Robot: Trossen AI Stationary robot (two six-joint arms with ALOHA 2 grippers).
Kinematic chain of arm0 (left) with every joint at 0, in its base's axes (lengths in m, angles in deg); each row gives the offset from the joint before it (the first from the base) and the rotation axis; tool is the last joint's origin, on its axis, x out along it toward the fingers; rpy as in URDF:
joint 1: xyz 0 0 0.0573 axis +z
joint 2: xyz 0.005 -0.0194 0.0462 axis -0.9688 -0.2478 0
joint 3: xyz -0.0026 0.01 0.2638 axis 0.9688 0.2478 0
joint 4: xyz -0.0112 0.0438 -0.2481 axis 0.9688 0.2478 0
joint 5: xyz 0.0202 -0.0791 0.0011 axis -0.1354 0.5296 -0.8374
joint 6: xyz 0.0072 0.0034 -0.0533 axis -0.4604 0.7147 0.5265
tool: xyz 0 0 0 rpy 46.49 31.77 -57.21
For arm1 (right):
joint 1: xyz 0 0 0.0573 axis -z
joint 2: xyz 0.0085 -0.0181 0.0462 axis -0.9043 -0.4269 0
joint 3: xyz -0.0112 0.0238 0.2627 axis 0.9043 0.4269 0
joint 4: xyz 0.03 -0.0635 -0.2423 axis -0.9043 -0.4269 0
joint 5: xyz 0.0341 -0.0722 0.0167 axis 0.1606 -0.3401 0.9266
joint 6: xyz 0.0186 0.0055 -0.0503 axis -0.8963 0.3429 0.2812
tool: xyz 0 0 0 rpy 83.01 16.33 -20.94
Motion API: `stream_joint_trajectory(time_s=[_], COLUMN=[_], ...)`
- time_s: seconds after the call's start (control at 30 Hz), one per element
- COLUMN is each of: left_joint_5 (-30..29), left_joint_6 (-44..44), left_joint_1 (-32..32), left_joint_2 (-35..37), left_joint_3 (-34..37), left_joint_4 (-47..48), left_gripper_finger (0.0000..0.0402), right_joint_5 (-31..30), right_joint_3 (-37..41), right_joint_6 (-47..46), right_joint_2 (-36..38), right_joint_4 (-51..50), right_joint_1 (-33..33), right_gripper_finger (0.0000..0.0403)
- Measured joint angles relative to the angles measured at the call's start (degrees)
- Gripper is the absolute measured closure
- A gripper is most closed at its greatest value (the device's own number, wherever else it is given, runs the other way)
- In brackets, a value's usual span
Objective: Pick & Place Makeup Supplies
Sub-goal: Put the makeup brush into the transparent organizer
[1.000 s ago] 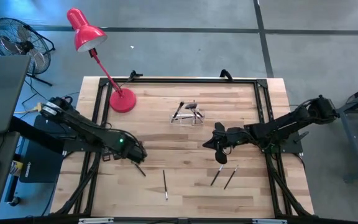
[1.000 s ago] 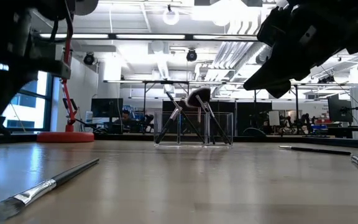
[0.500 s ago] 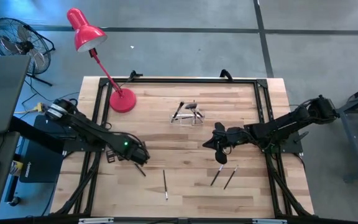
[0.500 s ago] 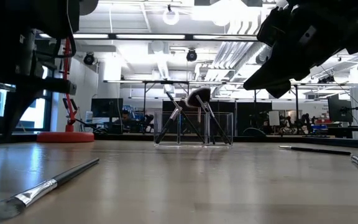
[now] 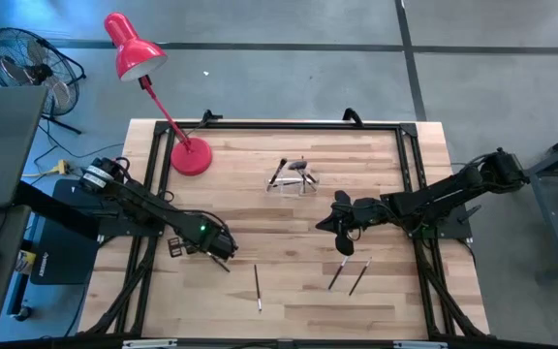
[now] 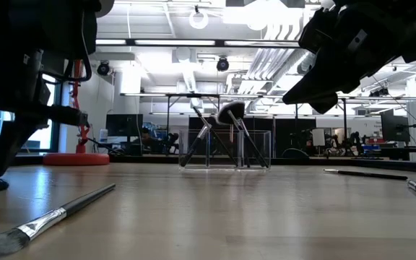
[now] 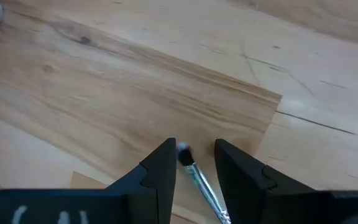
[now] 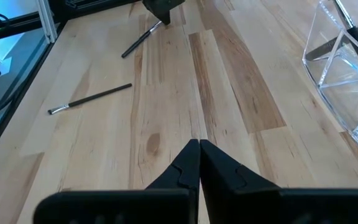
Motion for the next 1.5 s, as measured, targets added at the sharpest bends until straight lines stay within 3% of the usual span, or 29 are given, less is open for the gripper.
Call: stream_joint_trajectory(time_s=[0.9, 1.2, 1.3, 1.5], left_joint_5=[-0.90, -1.63, -3.12, -4.53], left_joint_6=[-1.99, -3.97, -9.83, -15.98], left_joint_1=[0.00, 0.00, 0.00, 0.02], left_joint_2=[0.07, 0.07, 0.17, 0.18], left_joint_3=[0.00, 0.00, -0.02, -0.02], left_joint_4=[-0.95, -1.49, -2.15, -2.75], left_gripper_finger=[0.0292, 0.0368, 0.0393, 0.0396], right_joint_5=[-0.02, -0.02, -0.04, -1.38], right_joint_3=[0.00, 0.00, 0.00, 0.00], right_joint_6=[0.02, 0.02, 0.02, 0.04], right_joint_2=[0.00, 0.00, 0.00, 0.00], right_joint_4=[0.23, 0.22, 0.21, 0.21], right_joint_1=[0.00, 0.00, 0.00, 0.01], right_gripper_finger=[0.0401, 0.0401, 0.0401, 0.0397])
